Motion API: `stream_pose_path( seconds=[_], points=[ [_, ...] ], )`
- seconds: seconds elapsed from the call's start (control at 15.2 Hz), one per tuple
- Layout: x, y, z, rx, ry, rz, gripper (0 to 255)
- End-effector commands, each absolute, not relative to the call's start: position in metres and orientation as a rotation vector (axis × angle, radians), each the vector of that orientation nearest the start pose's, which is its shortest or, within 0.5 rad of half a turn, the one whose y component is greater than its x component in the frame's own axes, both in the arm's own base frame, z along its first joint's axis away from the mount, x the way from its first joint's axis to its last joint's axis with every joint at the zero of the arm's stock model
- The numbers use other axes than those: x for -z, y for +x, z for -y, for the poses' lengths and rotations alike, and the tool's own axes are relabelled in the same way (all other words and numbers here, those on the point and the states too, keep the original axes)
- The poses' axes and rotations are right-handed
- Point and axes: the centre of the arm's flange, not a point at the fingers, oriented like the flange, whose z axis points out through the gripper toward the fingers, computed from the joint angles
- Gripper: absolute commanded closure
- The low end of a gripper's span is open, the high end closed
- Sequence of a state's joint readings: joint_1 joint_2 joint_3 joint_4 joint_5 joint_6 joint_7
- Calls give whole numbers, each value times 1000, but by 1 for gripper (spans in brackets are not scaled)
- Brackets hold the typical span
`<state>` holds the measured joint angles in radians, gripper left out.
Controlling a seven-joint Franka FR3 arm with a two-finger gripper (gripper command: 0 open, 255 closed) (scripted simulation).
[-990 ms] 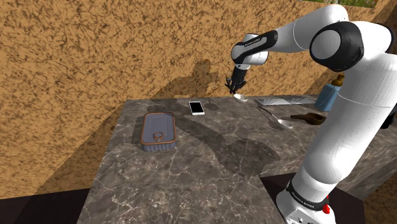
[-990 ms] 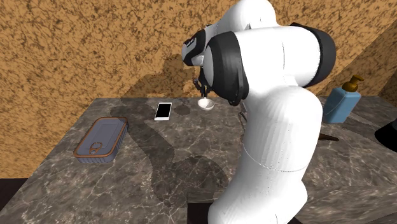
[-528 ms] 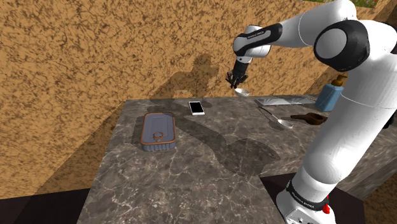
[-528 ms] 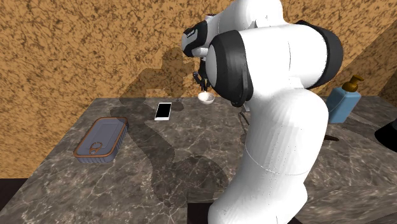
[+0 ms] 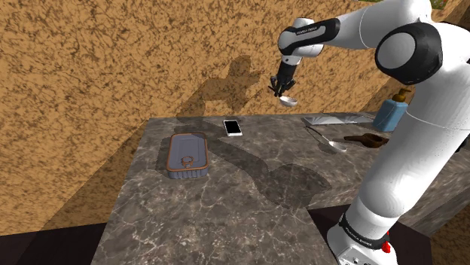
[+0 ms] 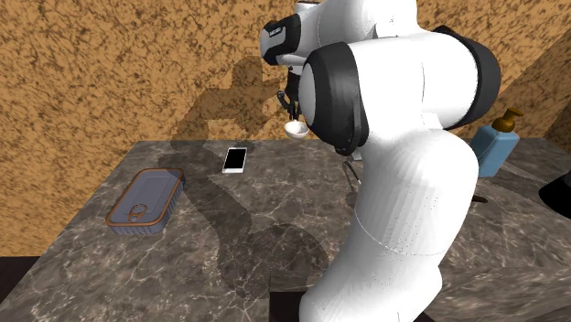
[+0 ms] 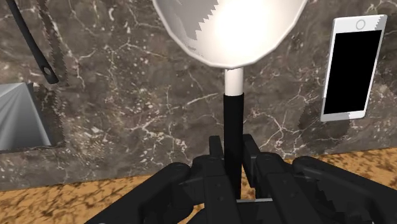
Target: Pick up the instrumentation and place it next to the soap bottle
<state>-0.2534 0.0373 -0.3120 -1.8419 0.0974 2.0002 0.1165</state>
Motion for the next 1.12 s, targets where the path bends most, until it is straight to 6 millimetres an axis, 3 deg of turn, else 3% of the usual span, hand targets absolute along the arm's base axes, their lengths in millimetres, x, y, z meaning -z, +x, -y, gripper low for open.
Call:
stream_pose_path(
  seconds=[0.0,1.06],
  points=[
    [-523,498,306,212,-2889,-1081,255],
    [-608,498,306,212,-2889,-1081,255]
  ],
)
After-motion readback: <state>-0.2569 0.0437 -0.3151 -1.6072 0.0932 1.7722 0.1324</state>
